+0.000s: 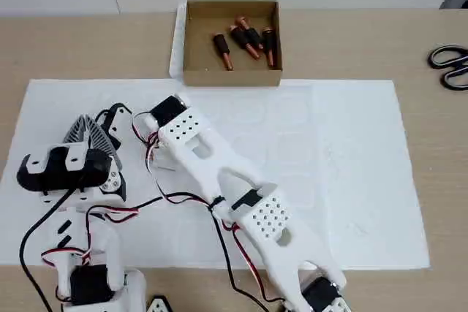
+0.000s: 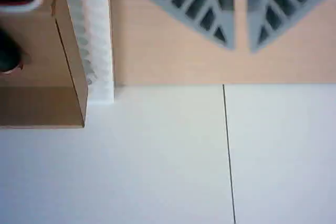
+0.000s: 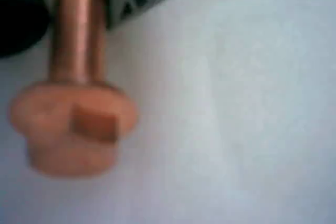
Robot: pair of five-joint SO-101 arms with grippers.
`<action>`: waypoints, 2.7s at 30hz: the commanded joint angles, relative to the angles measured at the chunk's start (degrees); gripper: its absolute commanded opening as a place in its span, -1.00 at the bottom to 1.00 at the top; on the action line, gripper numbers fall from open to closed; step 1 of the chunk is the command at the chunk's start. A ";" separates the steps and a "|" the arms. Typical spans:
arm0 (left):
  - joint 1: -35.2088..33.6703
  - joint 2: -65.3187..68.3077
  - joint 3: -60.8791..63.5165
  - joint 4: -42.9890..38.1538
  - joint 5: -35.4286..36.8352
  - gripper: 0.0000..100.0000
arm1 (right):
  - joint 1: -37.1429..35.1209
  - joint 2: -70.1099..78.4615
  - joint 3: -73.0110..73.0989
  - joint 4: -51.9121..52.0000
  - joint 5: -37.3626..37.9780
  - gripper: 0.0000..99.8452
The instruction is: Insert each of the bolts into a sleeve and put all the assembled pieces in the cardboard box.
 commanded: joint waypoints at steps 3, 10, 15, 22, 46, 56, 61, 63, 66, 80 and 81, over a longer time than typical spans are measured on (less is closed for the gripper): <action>-0.18 -0.53 -0.40 -0.88 0.53 -0.99 | -2.24 1.54 0.18 -0.40 0.18 -0.96; -0.18 -0.53 -0.40 -0.88 0.53 -0.99 | -2.24 1.45 0.18 -0.04 0.09 -0.99; -0.18 -0.53 -0.57 -0.88 0.53 -0.99 | -2.15 -0.31 0.18 1.63 0.09 -0.99; -0.18 -0.53 -0.57 -0.97 0.53 -0.99 | -2.07 -7.78 0.18 4.88 -1.23 -0.99; -0.18 -0.53 -0.57 -0.97 0.53 -0.99 | -0.92 -5.05 0.53 5.93 -14.68 -0.99; -0.18 -0.53 -0.57 -0.97 0.53 -0.99 | -0.57 -4.70 0.44 5.49 -16.26 -0.98; -0.18 -0.53 -0.57 -1.05 0.53 -0.99 | 0.04 -5.41 -0.62 6.02 -16.18 -0.98; -0.18 -0.53 -0.66 -1.14 0.53 -0.99 | 0.22 -6.55 -2.37 7.16 -16.18 -0.98; -0.18 -0.53 -0.66 -1.14 0.53 -0.99 | 0.31 -8.48 -3.87 7.87 -16.18 -0.98; -0.18 -0.53 -0.66 -1.14 0.53 -0.99 | 0.31 -14.11 -4.04 7.87 -16.18 -0.98; -0.18 -0.53 -0.66 -1.14 0.53 -0.99 | 0.31 -14.11 -4.04 7.87 -16.18 -0.98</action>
